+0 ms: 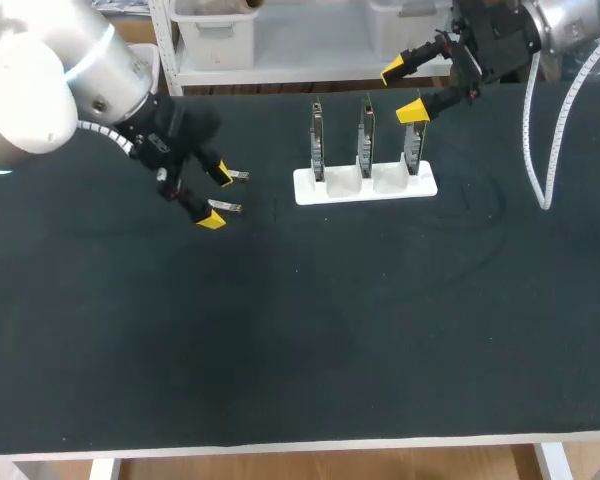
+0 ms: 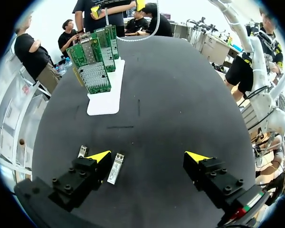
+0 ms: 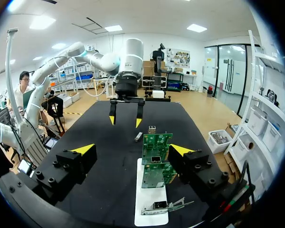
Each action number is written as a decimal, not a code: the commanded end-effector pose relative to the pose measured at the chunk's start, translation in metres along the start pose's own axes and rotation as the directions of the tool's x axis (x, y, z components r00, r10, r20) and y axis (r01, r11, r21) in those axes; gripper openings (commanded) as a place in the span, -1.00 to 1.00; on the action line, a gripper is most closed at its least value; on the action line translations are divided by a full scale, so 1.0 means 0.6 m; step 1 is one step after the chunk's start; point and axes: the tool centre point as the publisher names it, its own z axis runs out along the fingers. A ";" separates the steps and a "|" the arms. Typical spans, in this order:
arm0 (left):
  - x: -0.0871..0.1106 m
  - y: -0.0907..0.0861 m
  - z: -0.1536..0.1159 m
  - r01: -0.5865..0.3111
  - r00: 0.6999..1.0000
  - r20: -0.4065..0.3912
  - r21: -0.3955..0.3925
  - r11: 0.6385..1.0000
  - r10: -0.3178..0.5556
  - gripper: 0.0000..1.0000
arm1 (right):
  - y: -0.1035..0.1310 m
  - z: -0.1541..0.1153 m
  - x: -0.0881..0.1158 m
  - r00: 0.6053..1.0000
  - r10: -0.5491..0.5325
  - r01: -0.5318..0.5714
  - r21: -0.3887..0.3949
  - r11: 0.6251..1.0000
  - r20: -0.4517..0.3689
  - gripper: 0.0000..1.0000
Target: Pick up the optical module with the left hand, and insert it into the network port with the right hand.
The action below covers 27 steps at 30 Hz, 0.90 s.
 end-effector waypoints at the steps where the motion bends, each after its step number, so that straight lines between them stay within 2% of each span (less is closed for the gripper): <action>1: -0.006 0.010 0.001 0.001 1.000 -0.011 0.009 1.000 -0.001 1.00 | -0.002 0.000 0.000 1.000 0.000 0.000 -0.002 1.000 0.000 1.00; 3: -0.006 0.012 -0.003 0.006 1.000 0.019 -0.003 1.000 -0.006 1.00 | -0.002 0.000 0.000 1.000 0.000 0.000 -0.002 1.000 0.000 1.00; 4: -0.007 0.012 -0.008 0.016 0.998 0.067 -0.014 1.000 -0.015 1.00 | -0.002 0.000 0.000 1.000 0.000 0.000 -0.002 1.000 0.000 1.00; 6: -0.008 0.012 -0.022 0.049 0.972 0.232 -0.063 0.997 -0.033 1.00 | -0.002 0.000 0.000 1.000 0.000 0.000 -0.002 1.000 0.000 1.00; 8: -0.008 0.014 -0.030 0.148 0.927 0.359 -0.085 0.985 -0.108 1.00 | -0.002 0.000 0.000 1.000 0.000 0.000 -0.002 1.000 0.000 1.00; 20: -0.008 0.014 -0.030 0.148 0.927 0.359 -0.085 0.985 -0.108 1.00 | -0.002 0.000 0.000 1.000 0.000 0.000 -0.002 1.000 0.000 1.00; 23: -0.001 0.018 -0.029 0.173 0.931 0.340 -0.090 0.981 -0.133 1.00 | -0.002 0.000 0.000 1.000 0.000 0.000 -0.002 1.000 0.000 1.00; 27: -0.007 0.020 -0.033 0.133 0.949 0.298 -0.094 0.987 -0.100 1.00 | -0.002 0.000 0.000 1.000 0.000 0.000 -0.002 1.000 0.000 1.00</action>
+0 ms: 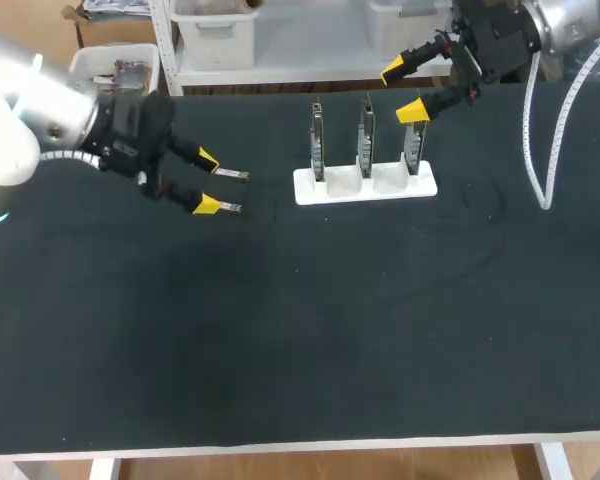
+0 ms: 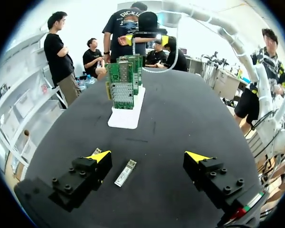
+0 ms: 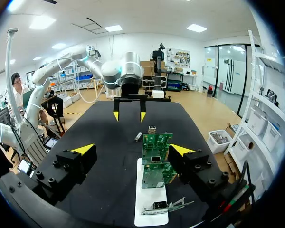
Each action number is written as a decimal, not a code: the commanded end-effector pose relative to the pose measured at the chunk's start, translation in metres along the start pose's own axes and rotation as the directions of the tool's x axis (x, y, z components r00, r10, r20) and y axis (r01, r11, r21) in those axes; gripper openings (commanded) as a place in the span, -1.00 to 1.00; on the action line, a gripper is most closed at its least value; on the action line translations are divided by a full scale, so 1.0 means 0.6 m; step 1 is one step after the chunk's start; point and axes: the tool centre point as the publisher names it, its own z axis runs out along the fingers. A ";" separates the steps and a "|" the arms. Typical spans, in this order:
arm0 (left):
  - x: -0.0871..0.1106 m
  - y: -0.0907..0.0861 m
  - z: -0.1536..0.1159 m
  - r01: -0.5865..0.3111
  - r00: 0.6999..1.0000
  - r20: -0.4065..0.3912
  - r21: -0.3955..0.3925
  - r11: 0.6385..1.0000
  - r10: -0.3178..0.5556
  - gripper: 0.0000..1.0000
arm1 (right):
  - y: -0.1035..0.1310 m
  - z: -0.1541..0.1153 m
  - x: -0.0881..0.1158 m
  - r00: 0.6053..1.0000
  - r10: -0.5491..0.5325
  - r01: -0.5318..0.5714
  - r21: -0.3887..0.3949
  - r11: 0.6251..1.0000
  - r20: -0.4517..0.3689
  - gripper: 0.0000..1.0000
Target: Pick up the optical module with the left hand, and insert it into the network port with the right hand.
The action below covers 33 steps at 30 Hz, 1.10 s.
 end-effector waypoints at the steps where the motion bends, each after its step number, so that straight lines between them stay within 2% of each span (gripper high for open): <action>1: -0.010 -0.002 -0.002 -0.027 0.998 -0.060 0.003 1.000 0.027 1.00 | -0.002 0.000 0.000 1.000 0.000 0.000 -0.002 1.000 0.000 1.00; 5: -0.015 -0.001 -0.001 -0.054 0.984 -0.170 0.024 0.998 0.057 1.00 | -0.002 0.000 0.000 1.000 0.000 0.000 -0.002 1.000 0.000 1.00; 11: -0.016 0.000 -0.001 -0.068 0.957 -0.279 0.038 0.997 0.076 1.00 | -0.002 0.000 0.000 1.000 0.000 0.000 -0.002 1.000 0.000 1.00; 20: -0.008 -0.002 -0.002 -0.065 0.951 -0.300 0.036 0.997 0.073 1.00 | -0.002 0.000 0.000 1.000 0.000 0.000 -0.002 1.000 0.000 1.00; 25: -0.010 -0.005 0.001 -0.090 0.960 -0.260 0.073 0.993 0.106 1.00 | -0.002 0.000 0.000 1.000 0.000 0.000 -0.002 1.000 0.000 1.00; 27: -0.018 -0.006 0.002 -0.126 0.970 -0.198 0.080 0.989 0.140 1.00 | -0.002 0.000 0.000 1.000 0.000 0.000 -0.002 1.000 0.000 1.00; 28: -0.019 -0.006 0.001 -0.120 0.976 -0.177 0.066 0.991 0.130 1.00 | -0.002 0.000 0.000 1.000 0.000 0.000 -0.002 1.000 0.000 1.00; 33: -0.019 -0.006 0.001 -0.120 0.976 -0.177 0.066 0.991 0.130 1.00 | -0.002 0.000 0.000 1.000 0.000 0.000 -0.002 1.000 0.000 1.00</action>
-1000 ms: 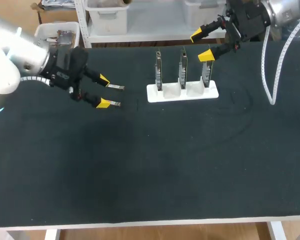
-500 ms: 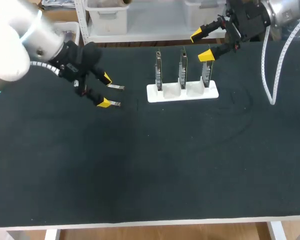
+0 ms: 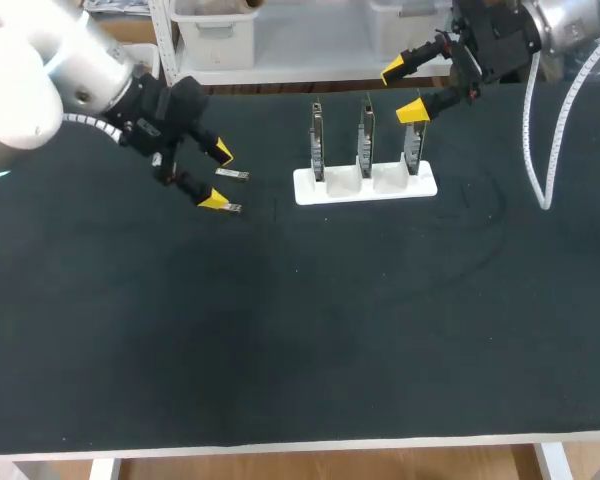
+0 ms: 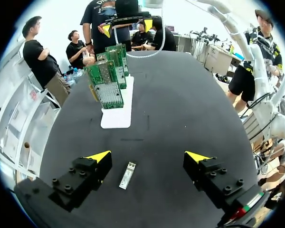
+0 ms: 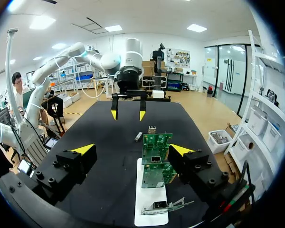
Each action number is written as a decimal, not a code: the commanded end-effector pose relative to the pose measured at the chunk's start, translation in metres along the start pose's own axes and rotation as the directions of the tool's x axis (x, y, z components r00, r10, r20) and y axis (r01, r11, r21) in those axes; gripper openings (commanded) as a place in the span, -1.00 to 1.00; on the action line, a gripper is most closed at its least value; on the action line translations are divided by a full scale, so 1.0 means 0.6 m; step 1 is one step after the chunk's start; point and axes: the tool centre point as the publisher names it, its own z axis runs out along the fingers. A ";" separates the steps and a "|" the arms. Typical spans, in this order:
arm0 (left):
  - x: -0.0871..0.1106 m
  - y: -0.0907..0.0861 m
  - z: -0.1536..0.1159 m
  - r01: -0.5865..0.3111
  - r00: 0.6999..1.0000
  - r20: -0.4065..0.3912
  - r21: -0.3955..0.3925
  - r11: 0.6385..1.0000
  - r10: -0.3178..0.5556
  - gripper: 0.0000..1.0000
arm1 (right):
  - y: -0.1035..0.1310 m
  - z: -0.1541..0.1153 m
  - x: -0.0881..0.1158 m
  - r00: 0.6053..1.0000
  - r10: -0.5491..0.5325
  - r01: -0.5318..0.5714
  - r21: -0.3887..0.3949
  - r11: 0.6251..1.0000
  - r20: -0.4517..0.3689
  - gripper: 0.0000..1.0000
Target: Pick up the optical module with the left hand, and insert it into the network port with the right hand.
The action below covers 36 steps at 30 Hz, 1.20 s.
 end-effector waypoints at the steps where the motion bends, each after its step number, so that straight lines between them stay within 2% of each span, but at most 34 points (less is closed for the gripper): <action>1: 0.005 -0.004 0.001 -0.004 1.000 0.014 -0.006 1.000 0.004 1.00 | -0.002 0.000 0.000 1.000 0.000 0.000 -0.002 1.000 0.000 1.00; 20: 0.005 -0.004 0.001 -0.004 1.000 0.014 -0.006 1.000 0.004 1.00 | -0.002 0.000 0.000 1.000 0.000 0.000 -0.002 1.000 0.000 1.00; 23: -0.002 0.006 -0.009 -0.048 0.991 -0.125 0.011 0.999 0.049 1.00 | -0.002 0.000 0.000 1.000 0.000 0.000 -0.002 1.000 0.000 1.00; 26: -0.004 0.013 -0.017 -0.071 0.975 -0.210 0.030 0.997 0.076 1.00 | -0.002 0.000 0.000 1.000 0.000 0.000 -0.002 1.000 0.000 1.00; 29: -0.005 0.017 -0.016 -0.080 0.966 -0.244 0.047 0.996 0.089 1.00 | -0.002 0.000 0.000 1.000 0.000 0.000 -0.002 1.000 0.000 1.00; 36: -0.010 0.021 0.014 -0.095 0.964 -0.240 0.089 0.992 0.114 1.00 | -0.002 0.000 0.000 1.000 0.000 0.000 -0.002 1.000 0.000 1.00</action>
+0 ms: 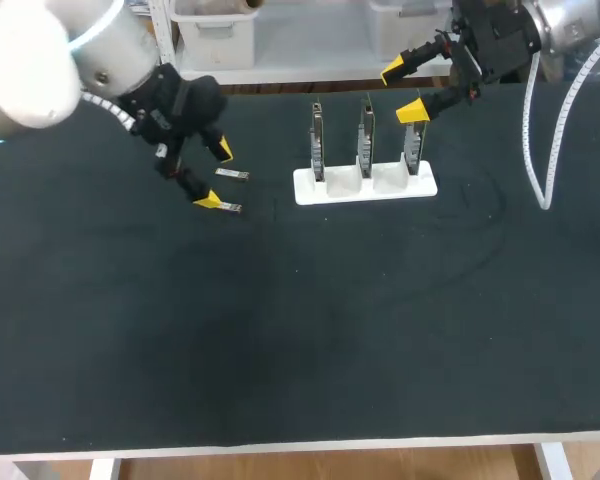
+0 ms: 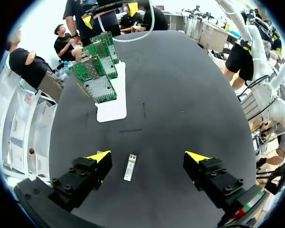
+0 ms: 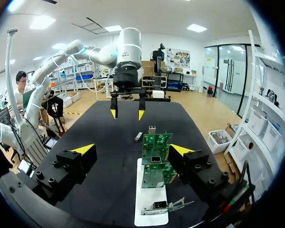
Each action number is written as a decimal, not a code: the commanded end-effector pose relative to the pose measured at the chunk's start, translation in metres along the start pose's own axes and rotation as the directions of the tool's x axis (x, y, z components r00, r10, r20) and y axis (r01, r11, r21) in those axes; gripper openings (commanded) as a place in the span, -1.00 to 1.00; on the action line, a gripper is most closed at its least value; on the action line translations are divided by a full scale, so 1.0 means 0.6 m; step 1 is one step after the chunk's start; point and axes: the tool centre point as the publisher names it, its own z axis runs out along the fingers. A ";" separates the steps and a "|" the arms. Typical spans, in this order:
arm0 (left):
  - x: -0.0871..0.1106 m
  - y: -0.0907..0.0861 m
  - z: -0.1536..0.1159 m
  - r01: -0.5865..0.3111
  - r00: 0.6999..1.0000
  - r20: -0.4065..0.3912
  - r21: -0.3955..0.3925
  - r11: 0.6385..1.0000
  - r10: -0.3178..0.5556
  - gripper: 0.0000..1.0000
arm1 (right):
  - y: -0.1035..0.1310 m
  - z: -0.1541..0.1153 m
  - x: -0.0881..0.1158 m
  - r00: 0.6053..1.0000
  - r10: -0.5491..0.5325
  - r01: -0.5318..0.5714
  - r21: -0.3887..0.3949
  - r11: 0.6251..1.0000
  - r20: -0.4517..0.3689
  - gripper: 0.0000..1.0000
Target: Pick up the optical module with the left hand, and insert it into the network port with the right hand.
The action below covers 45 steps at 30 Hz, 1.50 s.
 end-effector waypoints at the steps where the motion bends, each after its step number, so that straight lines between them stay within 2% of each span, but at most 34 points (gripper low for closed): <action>1: -0.007 0.023 0.022 -0.004 1.000 -0.020 0.056 0.998 0.005 1.00 | -0.001 0.000 0.000 1.000 0.000 0.000 -0.002 1.000 0.000 1.00; 9: -0.002 0.015 0.033 -0.001 1.000 -0.026 0.063 0.998 0.002 1.00 | -0.001 0.000 0.000 1.000 0.000 0.000 -0.002 1.000 0.000 1.00; 16: 0.010 -0.002 0.042 0.026 0.995 -0.097 0.086 0.996 -0.017 1.00 | -0.001 0.000 0.000 1.000 0.000 0.000 -0.002 1.000 0.000 1.00; 20: 0.020 -0.012 0.049 0.050 0.994 -0.098 0.082 0.995 -0.042 1.00 | -0.001 0.000 0.000 1.000 0.000 0.000 -0.002 1.000 0.000 1.00; 29: 0.025 -0.010 0.056 0.059 0.992 -0.112 0.084 0.995 -0.049 1.00 | -0.001 0.000 0.000 1.000 0.000 0.000 -0.002 1.000 0.000 1.00; 32: 0.024 -0.009 0.057 0.045 0.995 -0.093 0.077 0.996 -0.037 1.00 | -0.001 0.000 0.000 1.000 0.000 0.000 -0.002 1.000 0.000 1.00; 34: 0.013 -0.006 0.051 0.017 0.999 0.034 0.037 0.999 -0.018 1.00 | -0.001 0.000 0.000 1.000 0.000 0.000 -0.002 1.000 0.000 1.00; 45: 0.013 -0.006 0.051 0.017 0.999 0.034 0.037 0.999 -0.018 1.00 | -0.001 0.000 0.000 1.000 0.000 0.000 -0.002 1.000 0.000 1.00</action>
